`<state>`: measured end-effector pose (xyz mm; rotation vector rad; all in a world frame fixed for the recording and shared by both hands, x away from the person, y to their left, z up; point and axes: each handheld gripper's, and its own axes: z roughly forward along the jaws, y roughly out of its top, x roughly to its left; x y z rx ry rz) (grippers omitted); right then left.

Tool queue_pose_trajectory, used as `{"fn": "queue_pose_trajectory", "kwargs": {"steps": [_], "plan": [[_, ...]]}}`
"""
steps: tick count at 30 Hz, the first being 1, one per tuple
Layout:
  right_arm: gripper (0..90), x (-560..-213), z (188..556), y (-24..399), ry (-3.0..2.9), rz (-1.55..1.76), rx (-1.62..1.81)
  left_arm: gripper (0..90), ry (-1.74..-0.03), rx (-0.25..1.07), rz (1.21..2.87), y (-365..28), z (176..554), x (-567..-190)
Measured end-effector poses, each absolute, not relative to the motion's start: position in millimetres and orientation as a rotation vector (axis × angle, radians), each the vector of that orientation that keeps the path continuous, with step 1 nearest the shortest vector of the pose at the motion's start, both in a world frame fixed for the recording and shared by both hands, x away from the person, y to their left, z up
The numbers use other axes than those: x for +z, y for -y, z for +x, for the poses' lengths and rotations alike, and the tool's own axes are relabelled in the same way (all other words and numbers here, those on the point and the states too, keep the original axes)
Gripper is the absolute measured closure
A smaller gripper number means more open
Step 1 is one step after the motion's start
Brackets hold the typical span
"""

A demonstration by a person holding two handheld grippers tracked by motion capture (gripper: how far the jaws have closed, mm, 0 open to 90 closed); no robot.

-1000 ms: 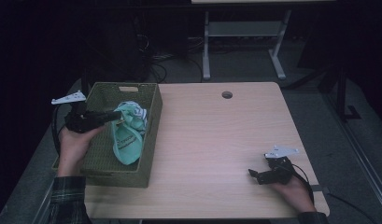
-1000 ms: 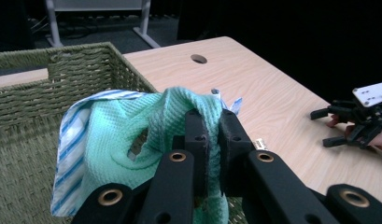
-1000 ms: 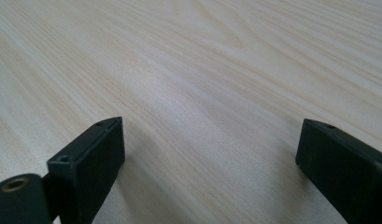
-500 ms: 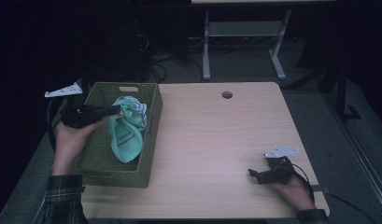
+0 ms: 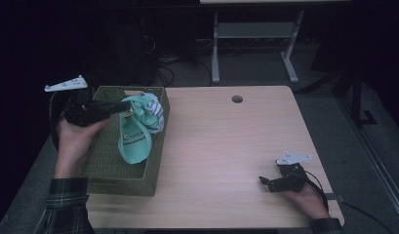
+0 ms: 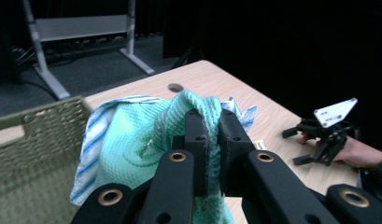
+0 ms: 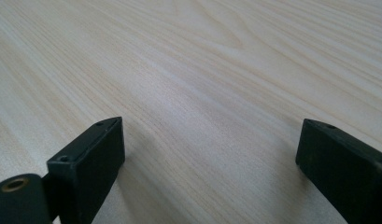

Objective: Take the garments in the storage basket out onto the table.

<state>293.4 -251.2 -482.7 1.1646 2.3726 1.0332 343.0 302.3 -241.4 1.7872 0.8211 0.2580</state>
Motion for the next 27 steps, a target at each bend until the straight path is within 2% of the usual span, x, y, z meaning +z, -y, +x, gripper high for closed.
{"fn": "queue_pose_trajectory", "kwargs": {"steps": [27], "plan": [[7.7, -483, 293, 251, -2.373, 1.164, 1.033, 83.6, -0.666, 0.162, 1.836, -227, 343, -236]]}}
